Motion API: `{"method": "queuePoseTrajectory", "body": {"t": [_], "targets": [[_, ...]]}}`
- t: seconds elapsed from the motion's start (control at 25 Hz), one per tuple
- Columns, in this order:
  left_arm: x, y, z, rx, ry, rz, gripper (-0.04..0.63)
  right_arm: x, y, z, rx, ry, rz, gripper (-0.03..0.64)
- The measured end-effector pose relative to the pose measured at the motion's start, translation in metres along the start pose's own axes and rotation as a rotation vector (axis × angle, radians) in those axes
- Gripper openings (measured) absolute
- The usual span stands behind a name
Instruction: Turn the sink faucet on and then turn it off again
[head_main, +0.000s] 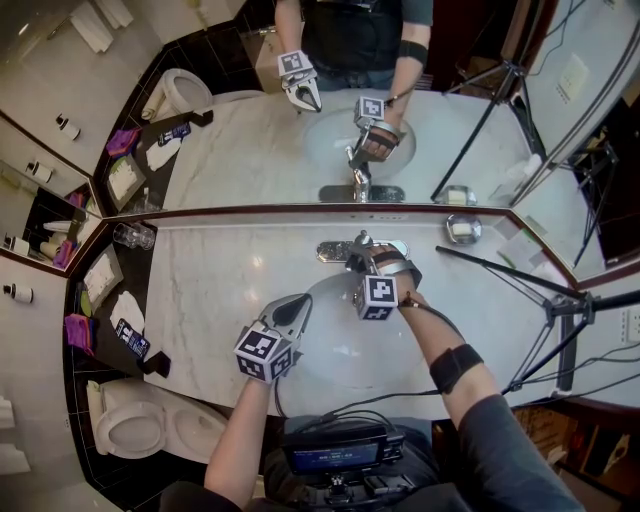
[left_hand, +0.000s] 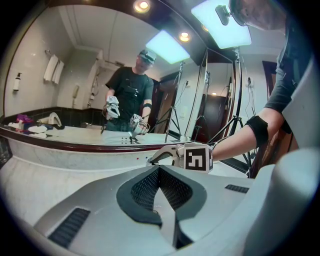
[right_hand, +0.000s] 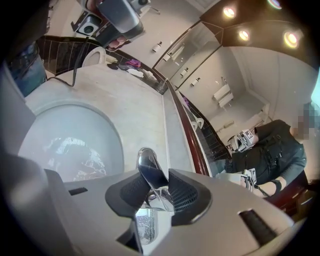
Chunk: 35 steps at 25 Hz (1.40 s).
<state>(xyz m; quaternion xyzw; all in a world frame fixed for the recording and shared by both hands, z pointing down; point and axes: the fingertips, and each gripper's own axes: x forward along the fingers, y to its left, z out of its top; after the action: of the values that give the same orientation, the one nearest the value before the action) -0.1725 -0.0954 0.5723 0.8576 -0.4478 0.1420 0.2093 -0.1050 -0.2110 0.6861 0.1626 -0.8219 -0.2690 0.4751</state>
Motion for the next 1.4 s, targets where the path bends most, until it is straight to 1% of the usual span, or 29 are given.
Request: {"method": "queuePoseTrajectory", "body": {"t": [0.12,0.32,0.4,0.6,0.76,0.92,1.0,1.12,1.28,1.4], "targets": [[0.001,0.000,0.001,0.003,0.001,-0.003,0.001,-0.001,-0.012,-0.001,0.070,-0.013,-0.014,0.133],[0.004,-0.002,0.001,0.002,0.001,-0.006,0.001,-0.003,-0.034,-0.008,0.267,-0.040,0.002,0.132],[0.004,-0.003,0.002,0.002,-0.001,-0.007,0.001,-0.002,-0.036,-0.010,0.301,-0.041,0.007,0.132],[0.001,-0.001,0.001,-0.004,-0.004,-0.004,0.001,-0.002,-0.036,-0.009,0.297,-0.040,0.018,0.133],[-0.002,0.000,0.000,-0.009,-0.006,0.002,0.001,-0.003,-0.035,-0.010,0.290,-0.033,0.010,0.132],[-0.002,0.001,0.000,-0.011,-0.009,0.007,0.001,-0.002,-0.035,-0.012,0.288,-0.010,0.013,0.135],[-0.002,0.001,0.000,-0.016,-0.013,0.009,0.001,-0.003,-0.035,-0.013,0.272,0.011,0.014,0.161],[-0.001,0.001,0.000,-0.030,-0.022,0.012,0.001,-0.008,-0.034,-0.013,0.243,0.035,0.012,0.164],[-0.001,0.001,0.001,-0.038,-0.028,0.013,0.001,-0.020,-0.029,-0.010,0.237,0.030,0.016,0.158],[-0.001,0.002,0.001,-0.044,-0.034,0.015,0.001,-0.033,-0.026,-0.011,0.250,0.018,0.012,0.158]]}}
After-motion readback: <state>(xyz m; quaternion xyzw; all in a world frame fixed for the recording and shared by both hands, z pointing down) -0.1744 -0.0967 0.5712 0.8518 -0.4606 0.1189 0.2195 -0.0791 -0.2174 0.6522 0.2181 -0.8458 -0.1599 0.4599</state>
